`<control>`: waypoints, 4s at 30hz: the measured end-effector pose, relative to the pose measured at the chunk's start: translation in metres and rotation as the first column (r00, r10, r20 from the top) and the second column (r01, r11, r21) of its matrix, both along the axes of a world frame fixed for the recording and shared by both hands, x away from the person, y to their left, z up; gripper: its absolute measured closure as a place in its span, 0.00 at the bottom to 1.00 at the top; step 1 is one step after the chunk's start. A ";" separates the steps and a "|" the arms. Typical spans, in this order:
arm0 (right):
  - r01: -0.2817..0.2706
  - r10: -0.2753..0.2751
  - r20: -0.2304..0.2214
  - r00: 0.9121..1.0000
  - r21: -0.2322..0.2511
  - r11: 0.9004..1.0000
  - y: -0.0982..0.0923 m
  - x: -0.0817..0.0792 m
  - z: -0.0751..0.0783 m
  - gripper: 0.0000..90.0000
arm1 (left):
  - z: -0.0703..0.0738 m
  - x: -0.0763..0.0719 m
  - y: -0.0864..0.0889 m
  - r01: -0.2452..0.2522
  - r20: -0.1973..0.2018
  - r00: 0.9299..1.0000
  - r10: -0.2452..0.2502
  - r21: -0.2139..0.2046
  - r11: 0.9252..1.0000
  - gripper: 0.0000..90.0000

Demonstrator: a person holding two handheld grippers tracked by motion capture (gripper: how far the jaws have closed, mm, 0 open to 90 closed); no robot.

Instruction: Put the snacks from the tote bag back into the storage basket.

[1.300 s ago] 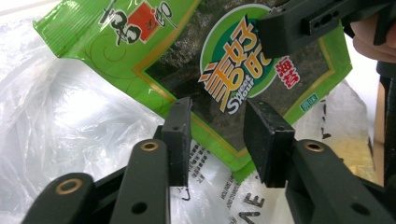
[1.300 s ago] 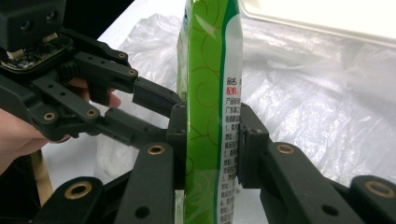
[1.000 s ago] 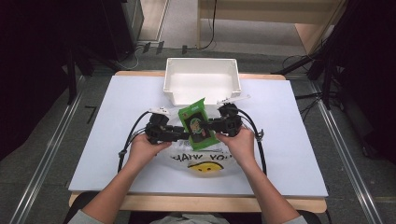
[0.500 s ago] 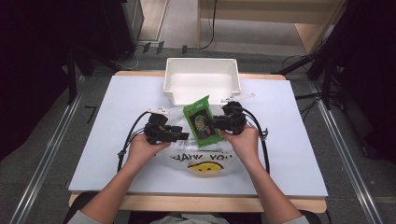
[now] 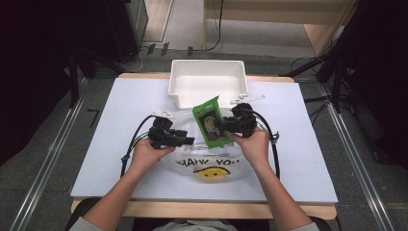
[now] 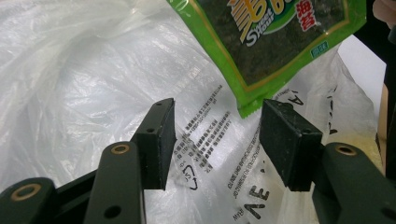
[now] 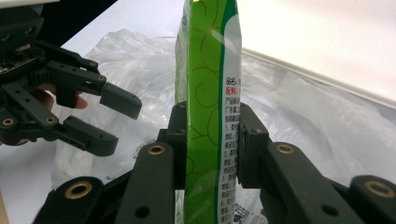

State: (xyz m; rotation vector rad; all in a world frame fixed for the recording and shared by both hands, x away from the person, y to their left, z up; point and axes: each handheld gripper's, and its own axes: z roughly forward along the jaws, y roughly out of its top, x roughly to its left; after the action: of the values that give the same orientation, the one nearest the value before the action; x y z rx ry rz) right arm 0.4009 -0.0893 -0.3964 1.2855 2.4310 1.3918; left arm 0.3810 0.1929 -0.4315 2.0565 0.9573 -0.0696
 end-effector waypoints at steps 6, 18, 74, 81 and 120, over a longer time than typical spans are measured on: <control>0.023 -0.022 0.018 1.000 -0.001 1.000 -0.006 0.004 0.006 0.82 | 0.000 0.000 -0.001 0.004 0.001 1.000 -0.004 0.005 1.000 0.51; 0.033 -0.033 0.027 0.999 -0.017 0.999 -0.005 0.018 0.016 0.82 | -0.001 0.001 -0.003 0.017 -0.007 1.000 -0.017 0.012 1.000 0.50; 0.154 -0.151 0.076 0.986 -0.034 0.987 0.008 0.110 0.061 0.82 | 0.000 -0.001 -0.004 0.031 -0.002 1.000 -0.031 0.004 1.000 0.49; 0.180 -0.175 0.098 0.980 -0.049 0.982 0.012 0.124 0.062 0.82 | 0.000 -0.003 -0.001 0.046 0.006 0.999 -0.046 0.008 0.999 0.49; 0.278 -0.274 0.063 0.960 -0.064 0.959 0.040 0.214 0.036 0.82 | -0.005 -0.004 0.005 0.036 0.002 0.999 -0.036 0.012 0.999 0.51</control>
State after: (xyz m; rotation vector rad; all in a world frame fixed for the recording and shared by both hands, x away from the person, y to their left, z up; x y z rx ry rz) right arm 0.6147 -0.0488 -0.3604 1.4801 2.1439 1.2361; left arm 0.3773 0.1976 -0.4361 2.0845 0.9219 -0.0805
